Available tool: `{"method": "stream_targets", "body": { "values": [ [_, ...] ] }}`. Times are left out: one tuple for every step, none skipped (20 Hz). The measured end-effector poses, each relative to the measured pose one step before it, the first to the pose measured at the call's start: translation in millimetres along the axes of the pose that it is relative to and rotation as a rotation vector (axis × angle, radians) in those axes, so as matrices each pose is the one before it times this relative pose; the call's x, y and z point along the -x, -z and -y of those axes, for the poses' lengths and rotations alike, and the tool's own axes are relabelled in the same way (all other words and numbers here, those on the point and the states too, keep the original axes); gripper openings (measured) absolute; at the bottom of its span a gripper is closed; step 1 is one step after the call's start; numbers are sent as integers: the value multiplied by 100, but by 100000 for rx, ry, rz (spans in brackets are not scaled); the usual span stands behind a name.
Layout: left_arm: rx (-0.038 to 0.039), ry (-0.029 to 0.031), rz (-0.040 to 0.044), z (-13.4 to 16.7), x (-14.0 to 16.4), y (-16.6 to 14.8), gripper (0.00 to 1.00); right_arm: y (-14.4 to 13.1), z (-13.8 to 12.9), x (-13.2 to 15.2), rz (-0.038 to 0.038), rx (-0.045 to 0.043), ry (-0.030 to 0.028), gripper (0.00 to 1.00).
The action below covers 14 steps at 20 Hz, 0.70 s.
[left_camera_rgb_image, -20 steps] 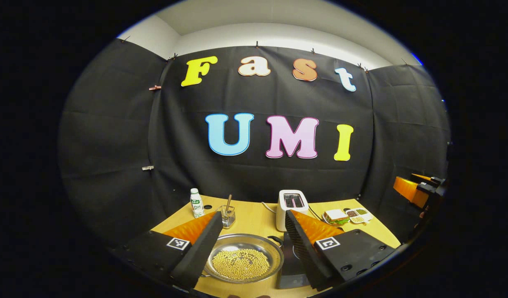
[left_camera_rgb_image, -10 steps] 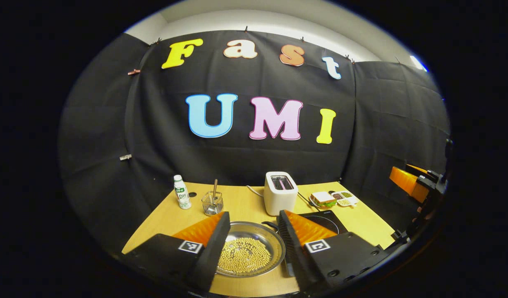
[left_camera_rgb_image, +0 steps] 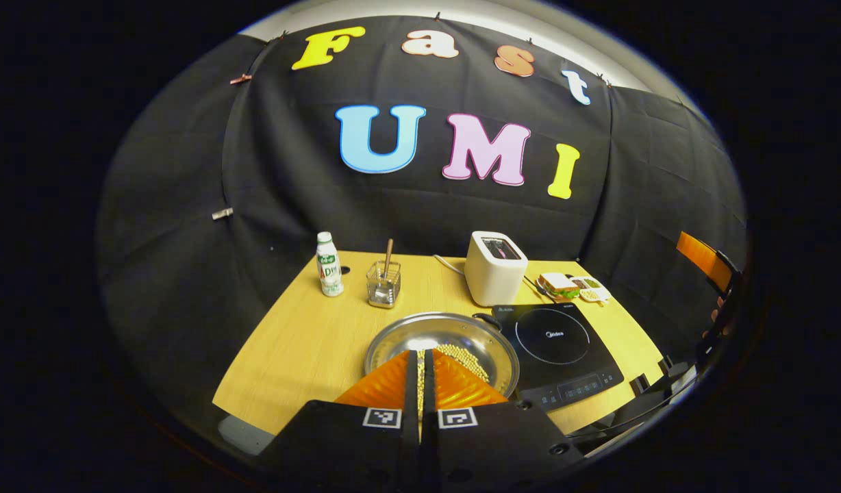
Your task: First push the handle of the pot to place it horizontally, then grasp the pot with both hands and set it on the induction cooktop.
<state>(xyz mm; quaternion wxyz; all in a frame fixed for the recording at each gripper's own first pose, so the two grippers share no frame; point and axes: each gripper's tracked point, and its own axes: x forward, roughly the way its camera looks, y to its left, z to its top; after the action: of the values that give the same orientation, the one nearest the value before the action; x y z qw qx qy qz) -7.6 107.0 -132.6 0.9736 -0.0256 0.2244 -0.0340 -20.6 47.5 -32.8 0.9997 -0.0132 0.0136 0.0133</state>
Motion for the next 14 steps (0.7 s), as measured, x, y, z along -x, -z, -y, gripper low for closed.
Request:
{"method": "stream_targets", "body": {
  "values": [
    [-197, 621, -2300, -435, -60, 1137, 5, 150, -83, 139, -142, 147, 429, 98],
    [-710, 489, -2241, -374, -113, 967, 5, 193, -58, 57, -672, 359, 491, 98],
    [-389, 978, -2042, -247, -187, 939, 5, 516, -190, 182, -1546, -61, 88, 98],
    [122, 1373, -2301, 50, -84, 1012, 5, 432, -269, 212, -1454, -201, -292, 98],
    [485, 1908, -2184, 281, -194, 1117, 5, 247, -217, 157, -1030, -18, -126, 98],
    [342, 1768, -2705, 369, -258, 1248, 5, 120, -219, 165, -580, 327, 26, 98],
    [77, 1758, -2412, 418, -229, 1022, 5, 172, -145, 8, -444, 544, 39, 98],
    [-349, 1527, -1970, 403, -296, 931, 5, 235, -189, 62, -630, 640, -38, 98],
    [-502, 1025, -2084, 236, -362, 825, 5, 303, -246, -17, -706, 367, -200, 98],
    [-130, 1031, -1879, 162, -436, 837, 5, 216, -235, 24, -558, 152, -299, 98],
    [235, 953, -1851, 120, -575, 816, 5, 133, -232, 5, -471, 178, -182, 98],
    [657, 763, -1733, 92, -471, 615, 5, 144, -134, 26, -580, 209, -78, 98],
    [727, 824, -1772, 69, -445, 688, 5, 168, -84, 27, -537, 197, -81, 98],
    [456, 600, -1502, -7, -375, 476, 5, 162, -22, -11, -430, 239, 45, 98]
  ]
}}
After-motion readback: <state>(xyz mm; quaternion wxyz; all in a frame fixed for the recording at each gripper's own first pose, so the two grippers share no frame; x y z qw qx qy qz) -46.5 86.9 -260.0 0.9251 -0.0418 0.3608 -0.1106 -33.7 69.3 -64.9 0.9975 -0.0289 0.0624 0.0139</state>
